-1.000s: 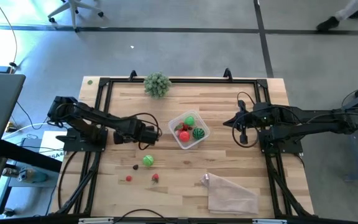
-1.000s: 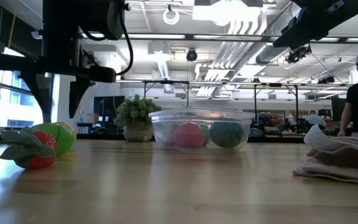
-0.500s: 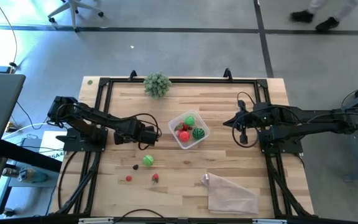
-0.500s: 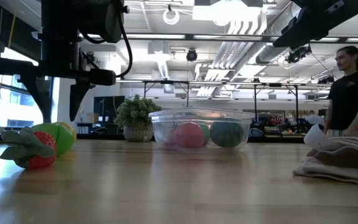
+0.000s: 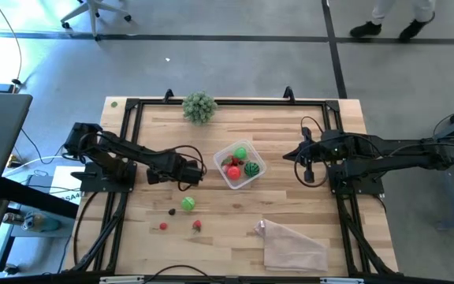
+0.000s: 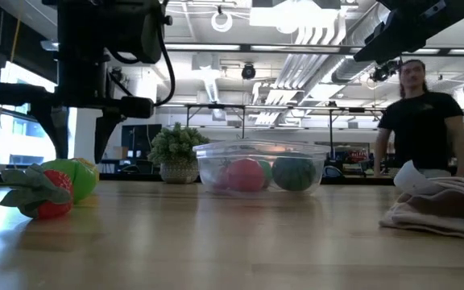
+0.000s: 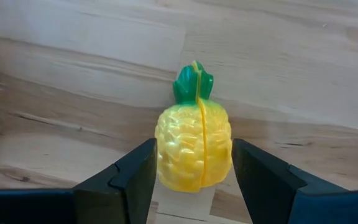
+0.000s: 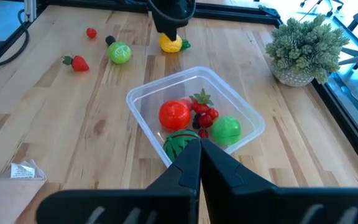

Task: Pick and placing Produce into tupperware
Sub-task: Put the yellow pineapple into the transparent bin

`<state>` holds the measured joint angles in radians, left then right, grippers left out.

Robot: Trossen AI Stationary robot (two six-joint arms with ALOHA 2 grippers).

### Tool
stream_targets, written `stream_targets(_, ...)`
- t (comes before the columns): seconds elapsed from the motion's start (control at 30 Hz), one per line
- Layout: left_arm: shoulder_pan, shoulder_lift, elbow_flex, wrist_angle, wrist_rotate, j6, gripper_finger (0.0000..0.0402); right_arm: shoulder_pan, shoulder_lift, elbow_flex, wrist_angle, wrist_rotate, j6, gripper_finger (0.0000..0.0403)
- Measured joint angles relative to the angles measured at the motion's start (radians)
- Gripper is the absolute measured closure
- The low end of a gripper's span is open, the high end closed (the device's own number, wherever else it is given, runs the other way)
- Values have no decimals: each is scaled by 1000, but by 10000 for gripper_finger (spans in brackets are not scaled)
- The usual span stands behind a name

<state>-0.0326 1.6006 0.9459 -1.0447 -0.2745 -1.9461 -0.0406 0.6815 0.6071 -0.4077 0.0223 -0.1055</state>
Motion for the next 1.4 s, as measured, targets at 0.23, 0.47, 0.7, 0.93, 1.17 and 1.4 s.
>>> stream_targets(0.23, 0, 1, 0, 0, 0, -3, 187, 0, 0, 0, 1, 0, 0, 402)
stream_targets(0.47, 0, 1, 0, 1, -1, 13, 115, 0, 0, 0, 1, 0, 0, 402)
stream_targets(0.7, 0, 1, -29, 56, -6, 17, 82, 0, 0, 0, 1, 0, 0, 402)
stream_targets(0.93, 0, 1, -88, 139, -7, 31, 80, 0, 0, 0, 1, 0, 0, 402)
stream_targets(1.17, 0, 1, -113, 163, -7, 31, 80, 0, 0, 0, 1, 0, 0, 402)
stream_targets(1.4, 0, 10, -140, 213, -11, 31, 80, 0, 0, 0, 1, 0, 0, 402)
